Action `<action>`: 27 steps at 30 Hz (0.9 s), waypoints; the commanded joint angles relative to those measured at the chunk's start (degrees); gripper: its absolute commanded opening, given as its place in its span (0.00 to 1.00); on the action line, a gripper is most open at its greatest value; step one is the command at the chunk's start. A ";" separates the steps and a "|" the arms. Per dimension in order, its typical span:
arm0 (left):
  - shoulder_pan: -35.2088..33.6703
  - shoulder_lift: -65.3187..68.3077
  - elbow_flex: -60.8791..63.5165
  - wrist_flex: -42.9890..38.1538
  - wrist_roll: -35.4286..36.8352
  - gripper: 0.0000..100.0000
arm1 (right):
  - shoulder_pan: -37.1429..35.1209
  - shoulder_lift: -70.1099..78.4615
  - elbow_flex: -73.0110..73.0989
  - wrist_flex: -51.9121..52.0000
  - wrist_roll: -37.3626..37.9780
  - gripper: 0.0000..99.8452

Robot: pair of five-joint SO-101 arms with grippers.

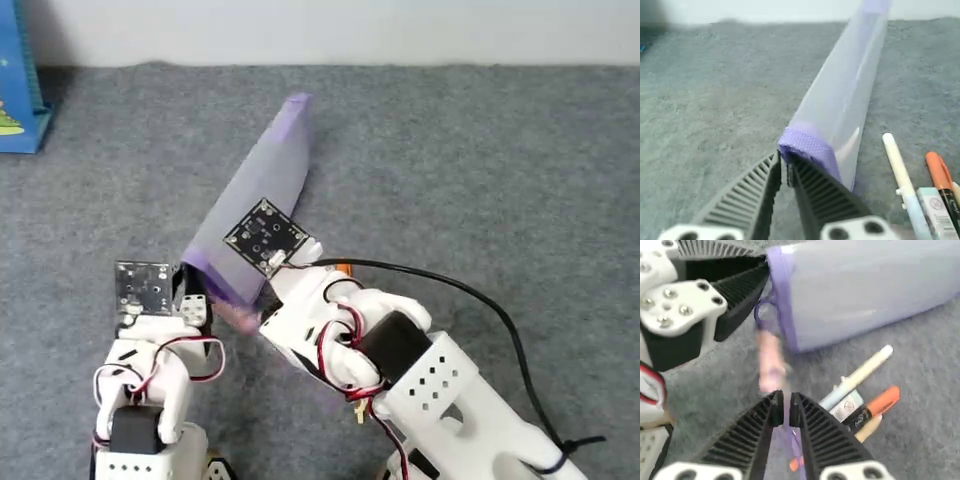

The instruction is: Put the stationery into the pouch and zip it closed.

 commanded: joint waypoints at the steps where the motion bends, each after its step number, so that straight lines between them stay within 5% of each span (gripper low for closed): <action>1: -0.53 -0.53 -0.40 0.44 -0.79 0.01 | 0.13 -1.98 -0.70 0.31 0.35 0.01; 11: -0.97 -0.53 -0.75 3.69 -0.79 0.01 | 3.74 -1.71 -0.70 -0.13 0.09 0.01; 16: -9.85 -0.53 -3.74 3.87 -0.79 0.03 | 3.74 -0.66 0.70 -0.31 0.00 0.01; 23: -15.56 -0.53 -4.70 11.43 -0.26 0.36 | 3.82 6.37 4.75 -5.76 -2.29 0.09; 27: -22.15 -0.53 -7.43 14.51 -0.26 0.37 | 3.74 12.62 4.75 -6.02 -8.09 0.17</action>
